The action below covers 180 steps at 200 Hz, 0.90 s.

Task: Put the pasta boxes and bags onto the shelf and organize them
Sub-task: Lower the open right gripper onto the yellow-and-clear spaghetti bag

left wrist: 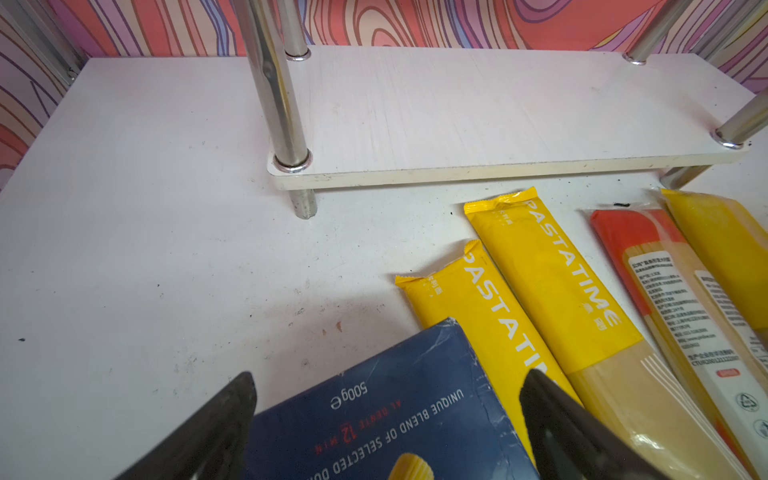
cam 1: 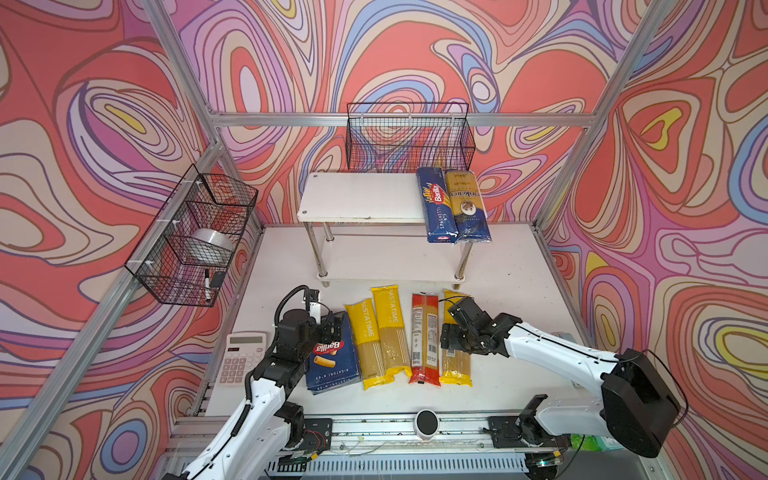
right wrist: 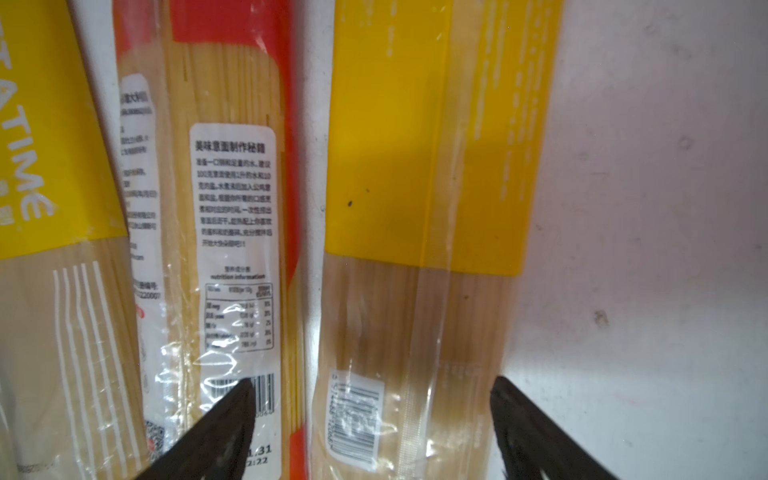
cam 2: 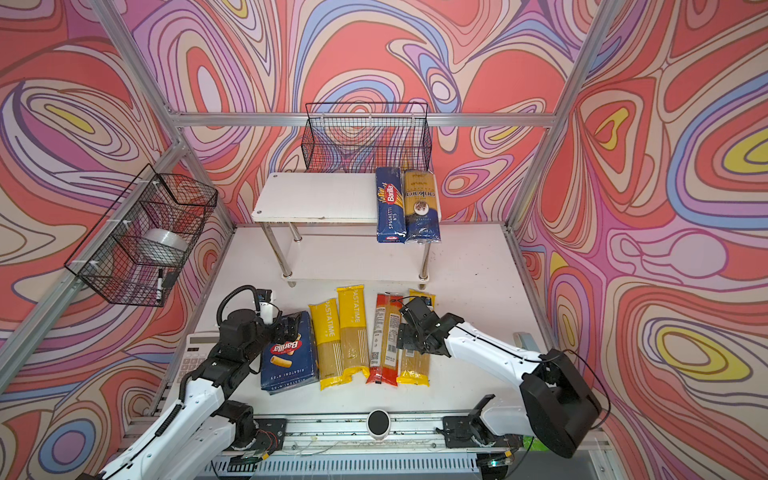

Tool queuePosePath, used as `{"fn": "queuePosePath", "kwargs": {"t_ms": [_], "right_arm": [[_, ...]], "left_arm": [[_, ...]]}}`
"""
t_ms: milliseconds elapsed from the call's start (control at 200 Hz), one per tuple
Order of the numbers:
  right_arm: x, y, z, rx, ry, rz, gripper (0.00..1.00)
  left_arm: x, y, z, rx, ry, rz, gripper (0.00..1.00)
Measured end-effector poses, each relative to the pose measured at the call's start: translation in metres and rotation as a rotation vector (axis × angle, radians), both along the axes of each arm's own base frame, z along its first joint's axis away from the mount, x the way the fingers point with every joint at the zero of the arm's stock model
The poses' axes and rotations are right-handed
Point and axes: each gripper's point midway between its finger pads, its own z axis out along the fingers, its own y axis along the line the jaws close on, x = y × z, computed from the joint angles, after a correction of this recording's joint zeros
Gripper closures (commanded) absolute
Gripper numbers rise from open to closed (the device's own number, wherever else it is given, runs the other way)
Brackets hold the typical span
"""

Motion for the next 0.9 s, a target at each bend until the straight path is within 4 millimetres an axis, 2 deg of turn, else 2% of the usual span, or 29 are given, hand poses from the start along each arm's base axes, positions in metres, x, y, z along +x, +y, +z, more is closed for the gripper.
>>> {"fn": "queuePosePath", "kwargs": {"t_ms": [175,541,706,901], "right_arm": [[-0.001,-0.005,-0.006,-0.032,0.016,-0.010,0.06],[0.003,-0.010,-0.038,-0.143,0.096,0.008,0.03],[0.007,-0.016,-0.039,-0.157,0.097,0.001,0.04],[-0.001,-0.036,-0.033,-0.122,0.085,-0.031,0.04]], "left_arm": [[0.000,-0.002,0.000,-0.005,0.002,-0.009,0.00],[-0.001,-0.002,0.003,-0.008,-0.009,-0.010,0.00],[-0.002,-0.001,0.008,-0.011,-0.025,-0.009,0.00],[-0.003,-0.001,0.007,-0.010,-0.021,-0.009,0.00]]}}
